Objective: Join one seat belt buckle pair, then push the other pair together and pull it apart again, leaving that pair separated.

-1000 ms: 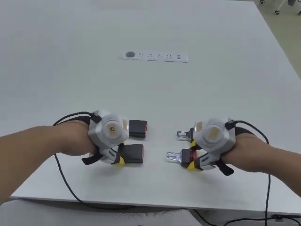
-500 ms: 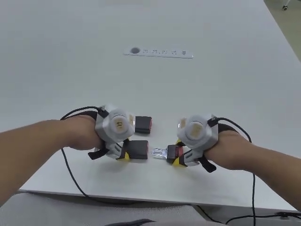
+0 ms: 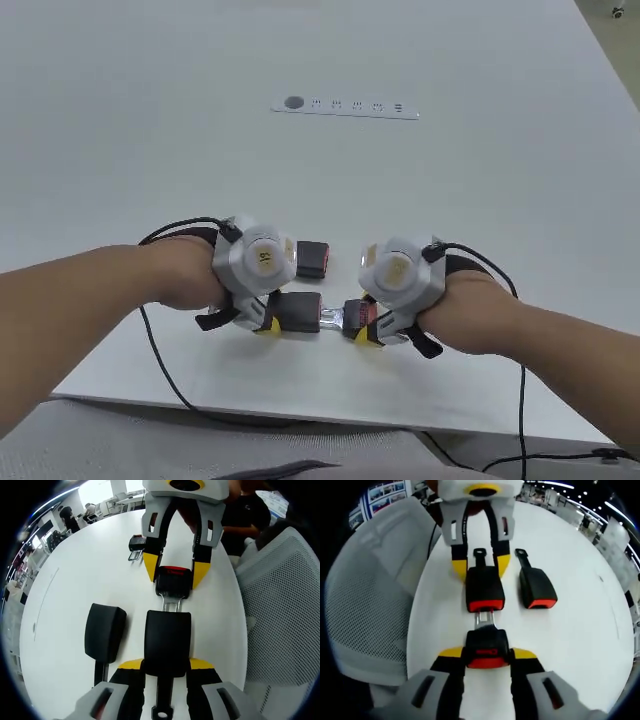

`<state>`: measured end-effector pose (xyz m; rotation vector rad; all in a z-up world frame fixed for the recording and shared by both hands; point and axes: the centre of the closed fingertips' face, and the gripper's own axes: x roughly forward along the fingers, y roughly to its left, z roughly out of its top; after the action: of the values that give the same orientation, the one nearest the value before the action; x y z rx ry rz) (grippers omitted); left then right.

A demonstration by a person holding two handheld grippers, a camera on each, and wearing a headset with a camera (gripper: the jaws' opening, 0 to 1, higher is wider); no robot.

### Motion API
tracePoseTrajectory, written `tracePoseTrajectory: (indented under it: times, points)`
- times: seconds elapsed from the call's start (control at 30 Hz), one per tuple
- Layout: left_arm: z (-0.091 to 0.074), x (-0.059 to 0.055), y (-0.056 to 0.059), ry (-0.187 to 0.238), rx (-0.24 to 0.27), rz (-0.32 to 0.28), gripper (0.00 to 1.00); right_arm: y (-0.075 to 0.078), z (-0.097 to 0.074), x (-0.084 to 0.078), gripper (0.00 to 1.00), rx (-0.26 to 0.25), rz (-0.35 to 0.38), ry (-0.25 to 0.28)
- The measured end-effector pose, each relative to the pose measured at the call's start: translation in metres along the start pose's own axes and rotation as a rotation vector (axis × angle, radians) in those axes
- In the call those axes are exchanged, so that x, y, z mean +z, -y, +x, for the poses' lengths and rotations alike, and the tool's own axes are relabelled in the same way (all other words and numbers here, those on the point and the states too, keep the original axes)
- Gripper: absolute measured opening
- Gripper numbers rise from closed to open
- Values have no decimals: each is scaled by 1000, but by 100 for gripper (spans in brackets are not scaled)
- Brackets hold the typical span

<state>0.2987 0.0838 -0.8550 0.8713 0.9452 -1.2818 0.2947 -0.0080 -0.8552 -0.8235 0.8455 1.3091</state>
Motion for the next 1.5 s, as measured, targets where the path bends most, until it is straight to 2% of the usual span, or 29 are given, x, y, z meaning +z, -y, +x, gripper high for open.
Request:
tracePoseTrajectory:
  times: [0.27, 0.47, 0.63, 0.7, 0.93, 1.0, 1.03, 1.07, 1.5]
  points:
    - [0, 0, 0, 1, -5, 25, 32, 1, 2, 3, 34, 8, 16, 22]
    - [0, 0, 0, 26, -4, 25, 32, 2, 5, 8, 32, 19, 15, 38]
    - [0, 1, 0, 14, -7, 37, 31, 3, 7, 12, 32, 25, 5, 38]
    - [0, 1, 0, 11, -6, 37, 31, 2, 7, 16, 32, 30, 17, 58]
    - [0, 1, 0, 18, -5, 38, 31, 2, 10, 22, 31, 28, 25, 73]
    - [0, 0, 0, 6, -5, 45, 31, 2, 11, 24, 31, 29, 30, 79]
    - [-1, 1, 0, 8, -8, 44, 31, 5, 10, 22, 31, 27, 2, 66]
    - [0, 1, 0, 8, -9, 47, 31, 2, 9, 23, 31, 37, 39, 78]
    - [-1, 0, 0, 13, -6, 42, 31, 2, 11, 22, 33, 25, 39, 82]
